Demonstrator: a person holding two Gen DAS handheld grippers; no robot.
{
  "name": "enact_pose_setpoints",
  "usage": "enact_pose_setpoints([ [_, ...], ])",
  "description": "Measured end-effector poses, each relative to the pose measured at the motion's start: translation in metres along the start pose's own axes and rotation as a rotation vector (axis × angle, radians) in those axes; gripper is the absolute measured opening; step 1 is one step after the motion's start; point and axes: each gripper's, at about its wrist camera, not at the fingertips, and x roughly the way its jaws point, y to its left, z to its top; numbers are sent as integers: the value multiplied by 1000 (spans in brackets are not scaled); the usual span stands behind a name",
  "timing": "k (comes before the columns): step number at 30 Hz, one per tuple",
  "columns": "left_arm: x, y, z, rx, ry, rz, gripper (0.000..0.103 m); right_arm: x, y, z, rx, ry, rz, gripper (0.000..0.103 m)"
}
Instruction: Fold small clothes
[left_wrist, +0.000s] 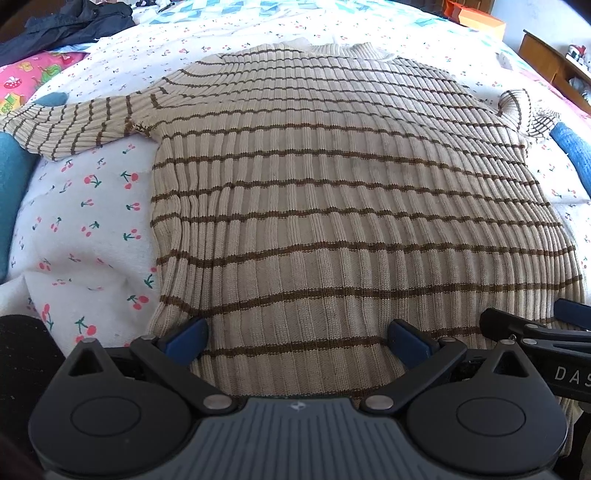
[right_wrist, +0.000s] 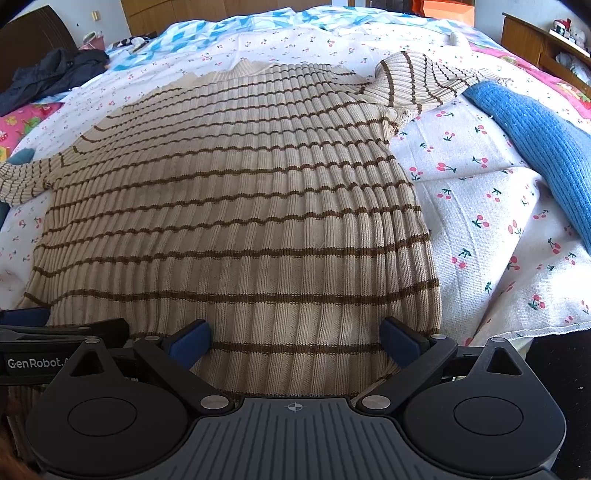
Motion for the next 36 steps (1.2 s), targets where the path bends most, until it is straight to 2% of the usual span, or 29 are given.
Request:
enact_pose_setpoints([
  [13,-13,1,0,-8,-55,23,103,-13,2,-1,-9,-59,9,97],
  [36,-19,-3,-2,-1,-72,58,103,-16,1,-1,-8,-62,27,94],
])
